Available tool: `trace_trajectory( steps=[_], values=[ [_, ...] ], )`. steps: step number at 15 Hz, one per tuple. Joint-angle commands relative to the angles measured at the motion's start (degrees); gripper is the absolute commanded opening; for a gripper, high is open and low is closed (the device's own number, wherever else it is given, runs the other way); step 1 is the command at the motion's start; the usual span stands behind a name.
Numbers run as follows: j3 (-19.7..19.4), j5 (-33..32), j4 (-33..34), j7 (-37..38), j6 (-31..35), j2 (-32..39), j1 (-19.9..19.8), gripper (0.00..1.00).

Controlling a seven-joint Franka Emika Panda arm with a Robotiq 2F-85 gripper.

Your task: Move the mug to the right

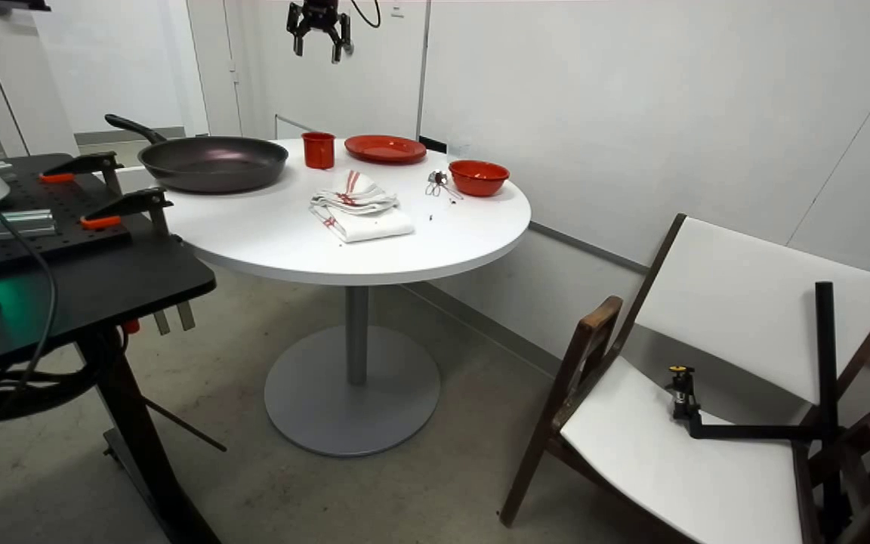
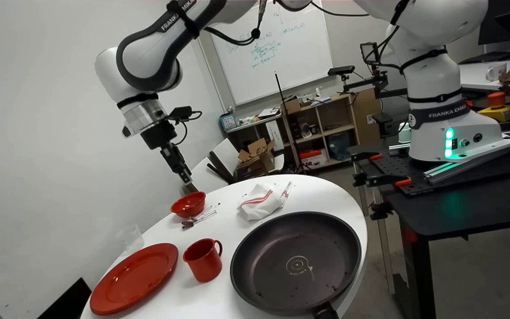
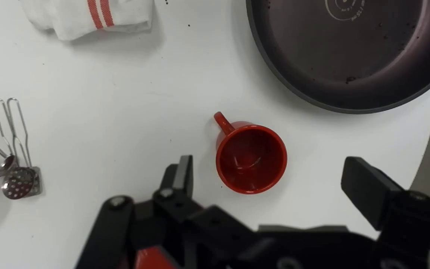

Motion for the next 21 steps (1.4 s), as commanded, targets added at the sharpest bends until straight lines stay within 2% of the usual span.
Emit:
trace_trajectory(
  steps=[1,3,4,11,13,21],
  values=[
    [-0.54,1.43,6.29,-2.27,-1.31,6.68,-0.3,1.0],
    [-0.37,1.9,6.42,-2.18,-1.42,7.3,-0.55,1.0],
    [-0.95,0.87,3.36,-0.89,-0.19,5.59,0.0,1.0],
    [-0.93,1.29,4.85,-0.94,-0.19,6.7,-0.08,1.0],
    [-0.71,2.05,9.5,-2.2,-2.23,11.12,-0.63,1.0],
    [-0.05,2.57,21.41,-6.69,-7.1,23.9,-0.71,1.0]
  ],
)
